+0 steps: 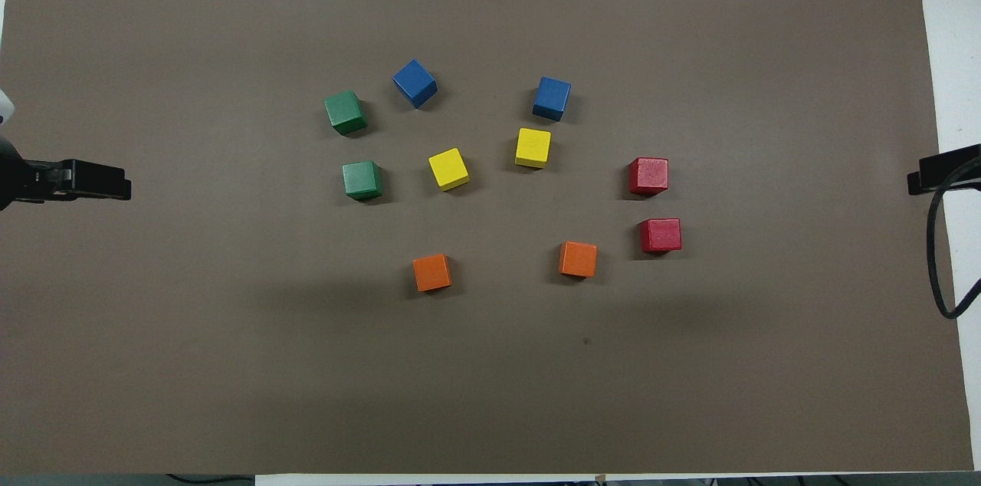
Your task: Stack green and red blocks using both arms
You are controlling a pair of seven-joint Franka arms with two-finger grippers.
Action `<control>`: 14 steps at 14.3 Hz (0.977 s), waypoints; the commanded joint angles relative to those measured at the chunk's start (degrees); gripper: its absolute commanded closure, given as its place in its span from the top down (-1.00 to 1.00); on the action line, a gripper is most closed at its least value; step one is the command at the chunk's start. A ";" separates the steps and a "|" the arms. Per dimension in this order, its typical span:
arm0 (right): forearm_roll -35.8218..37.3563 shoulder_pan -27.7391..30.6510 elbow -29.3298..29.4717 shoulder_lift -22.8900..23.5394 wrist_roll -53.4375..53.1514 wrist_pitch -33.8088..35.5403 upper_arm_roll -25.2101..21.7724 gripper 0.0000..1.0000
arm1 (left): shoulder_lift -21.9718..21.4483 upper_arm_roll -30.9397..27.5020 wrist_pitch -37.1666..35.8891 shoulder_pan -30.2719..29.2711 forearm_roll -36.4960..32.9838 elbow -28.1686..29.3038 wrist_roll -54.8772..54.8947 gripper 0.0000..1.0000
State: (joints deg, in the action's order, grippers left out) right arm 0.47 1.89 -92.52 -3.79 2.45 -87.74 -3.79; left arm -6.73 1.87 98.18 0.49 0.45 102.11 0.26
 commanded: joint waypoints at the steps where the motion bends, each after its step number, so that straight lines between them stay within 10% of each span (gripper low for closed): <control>1: 0.06 0.57 -1.26 -0.70 -0.96 -1.11 0.45 1.00 | -1.10 -0.38 0.17 0.83 1.22 1.51 -3.13 1.00; 7: 0.06 -0.39 -3.35 -1.40 -3.49 -1.99 0.98 1.00 | 3.28 -0.46 7.10 8.55 1.22 4.06 -14.20 1.00; 14: -0.11 -9.00 -20.92 -2.63 -11.76 -22.97 1.33 1.00 | 16.46 -0.46 20.45 14.27 3.32 3.36 -19.41 1.00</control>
State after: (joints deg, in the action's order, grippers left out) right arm 0.40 -6.11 -106.30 -4.20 -7.64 -104.80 -2.44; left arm 6.49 2.29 115.04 13.12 1.71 106.05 -17.84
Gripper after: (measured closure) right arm 0.000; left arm 0.000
